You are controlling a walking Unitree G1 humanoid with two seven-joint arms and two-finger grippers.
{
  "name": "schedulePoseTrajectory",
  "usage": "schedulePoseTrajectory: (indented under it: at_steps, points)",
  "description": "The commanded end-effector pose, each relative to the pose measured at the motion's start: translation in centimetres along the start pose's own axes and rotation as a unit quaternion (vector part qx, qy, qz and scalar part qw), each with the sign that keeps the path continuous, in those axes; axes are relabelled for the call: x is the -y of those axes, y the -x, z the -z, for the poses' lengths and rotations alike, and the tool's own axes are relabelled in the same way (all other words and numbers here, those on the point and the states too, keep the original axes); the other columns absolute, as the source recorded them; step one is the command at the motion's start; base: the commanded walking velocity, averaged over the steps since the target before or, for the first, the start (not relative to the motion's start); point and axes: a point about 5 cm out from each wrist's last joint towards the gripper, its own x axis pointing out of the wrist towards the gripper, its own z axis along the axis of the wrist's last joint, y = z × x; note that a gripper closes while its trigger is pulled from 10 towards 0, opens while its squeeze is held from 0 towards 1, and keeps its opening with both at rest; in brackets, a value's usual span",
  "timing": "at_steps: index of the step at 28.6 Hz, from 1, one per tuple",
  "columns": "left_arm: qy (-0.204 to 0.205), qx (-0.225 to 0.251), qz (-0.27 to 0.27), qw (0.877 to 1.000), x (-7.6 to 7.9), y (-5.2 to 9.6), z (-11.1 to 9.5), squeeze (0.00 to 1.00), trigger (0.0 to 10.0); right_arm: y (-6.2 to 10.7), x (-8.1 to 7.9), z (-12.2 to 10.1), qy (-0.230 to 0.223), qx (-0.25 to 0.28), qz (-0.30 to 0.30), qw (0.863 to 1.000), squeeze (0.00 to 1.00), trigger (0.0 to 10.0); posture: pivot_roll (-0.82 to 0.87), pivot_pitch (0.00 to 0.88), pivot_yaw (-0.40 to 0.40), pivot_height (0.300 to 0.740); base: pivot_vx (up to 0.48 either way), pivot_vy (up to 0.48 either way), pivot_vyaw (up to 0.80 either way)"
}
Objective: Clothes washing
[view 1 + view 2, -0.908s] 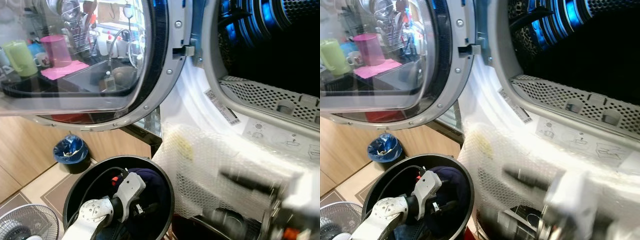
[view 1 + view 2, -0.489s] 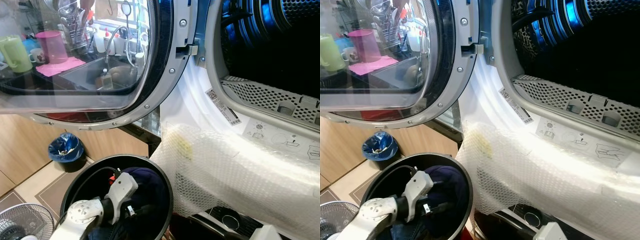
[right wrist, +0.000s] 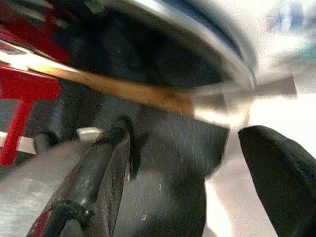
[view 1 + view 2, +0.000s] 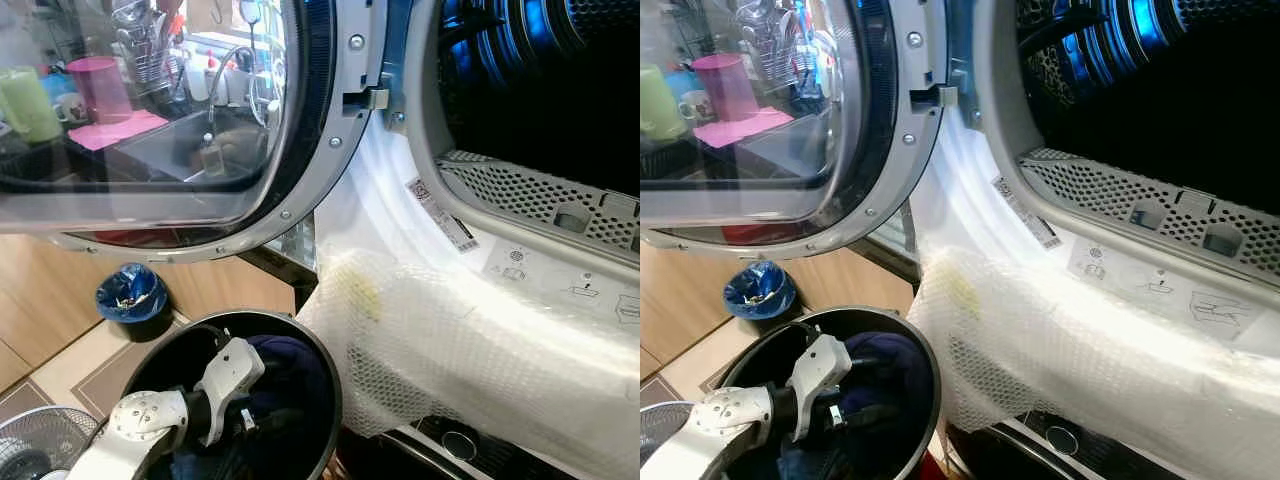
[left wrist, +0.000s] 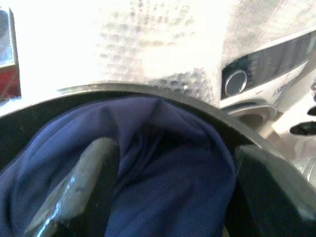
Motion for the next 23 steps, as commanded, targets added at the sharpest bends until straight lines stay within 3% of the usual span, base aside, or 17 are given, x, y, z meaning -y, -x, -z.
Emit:
schedulePoseTrajectory:
  at_steps: [1, 5, 6, 7, 8, 12, 21, 23]
  points:
    - [-0.012, -0.015, 0.005, 1.0, -0.3, 0.9, -0.2, 0.0, 10.0, -0.1, 0.6, 1.4, -0.026, -0.024, 0.034, 0.999, 0.0, 10.0, 0.17, 0.084, 0.008, 0.74, 0.0, 0.0, 0.0]
    - [-0.061, -0.035, 0.008, 0.997, -0.9, 1.0, -0.4, 0.0, 10.0, -0.1, -0.3, 2.7, -0.035, -0.053, 0.048, 0.997, 0.0, 10.0, 0.17, 0.082, 0.009, 0.74, 0.0, 0.0, 0.0]
    - [-0.063, -0.036, 0.006, 0.997, -1.0, 1.0, -0.4, 0.42, 10.0, -0.2, -0.4, 2.7, -0.037, -0.055, 0.049, 0.997, 0.0, 10.0, 0.17, 0.082, 0.009, 0.74, 0.0, 0.0, 0.0]
    - [-0.07, -0.036, 0.001, 0.997, -1.4, 0.8, -0.4, 0.42, 10.0, -0.2, -0.6, 2.8, -0.036, -0.059, 0.047, 0.996, 0.0, 10.0, 0.17, 0.07, 0.012, 0.74, 0.0, 0.0, 0.0]
    - [-0.085, -0.044, -0.004, 0.995, -2.1, 0.5, -0.5, 1.0, 10.0, -0.2, -1.1, 2.9, -0.041, -0.062, 0.044, 0.996, 0.0, 10.0, 0.17, 0.067, 0.015, 0.74, 0.0, 0.0, 0.0]
    - [-0.129, -0.067, -0.001, 0.989, -3.1, -0.1, -0.3, 1.0, 10.0, -0.3, -1.4, 2.6, -0.051, -0.061, 0.054, 0.995, 0.0, 10.0, 0.17, 0.058, 0.018, 0.74, 0.0, 0.0, 0.0]
    - [-0.109, -0.074, 0.039, 0.991, -3.8, -1.9, 0.9, 1.0, 10.0, -0.5, -2.1, 1.7, -0.052, -0.05, 0.051, 0.996, 0.0, 10.0, 0.15, 0.044, 0.038, 0.74, 0.0, 0.0, 0.0]
    - [-0.14, -0.094, 0.044, 0.985, -4.2, -2.4, 1.4, 1.0, 10.0, -0.5, -2.2, 1.6, -0.053, -0.046, 0.051, 0.996, 0.0, 10.0, 0.15, 0.049, 0.038, 0.74, 0.0, 0.0, 0.0]
